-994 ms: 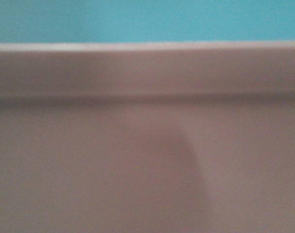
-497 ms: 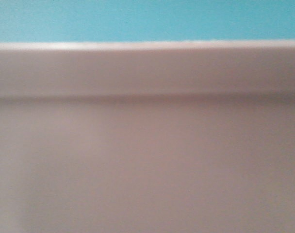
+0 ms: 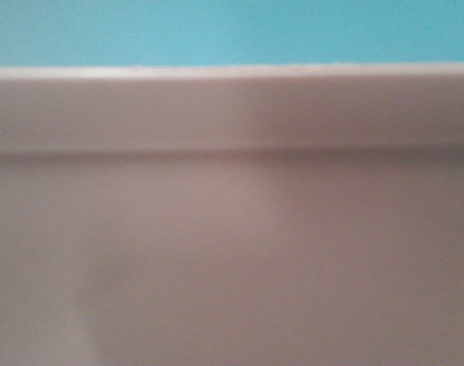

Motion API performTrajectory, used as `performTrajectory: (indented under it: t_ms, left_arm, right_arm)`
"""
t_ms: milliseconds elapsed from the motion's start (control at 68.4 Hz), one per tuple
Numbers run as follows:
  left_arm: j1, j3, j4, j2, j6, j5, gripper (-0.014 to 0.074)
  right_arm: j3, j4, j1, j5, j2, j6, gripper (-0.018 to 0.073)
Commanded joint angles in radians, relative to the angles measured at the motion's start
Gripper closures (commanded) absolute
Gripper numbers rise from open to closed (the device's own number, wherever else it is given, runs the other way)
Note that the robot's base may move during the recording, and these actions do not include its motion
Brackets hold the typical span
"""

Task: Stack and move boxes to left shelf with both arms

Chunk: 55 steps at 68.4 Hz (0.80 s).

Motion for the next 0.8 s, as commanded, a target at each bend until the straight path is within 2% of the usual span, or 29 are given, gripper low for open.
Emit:
performTrajectory:
  t_ms: [0, 789]
  left_arm:
    - [-0.016, -0.045, -0.065, -0.036, 0.002, 0.07, 0.0608]
    - [-0.016, -0.045, -0.067, -0.036, 0.002, 0.07, 0.0608]
  right_arm:
    - [-0.032, -0.007, 0.004, 0.037, -0.03, 0.003, 0.0503]
    - [-0.032, -0.007, 0.004, 0.037, -0.03, 0.003, 0.0503]
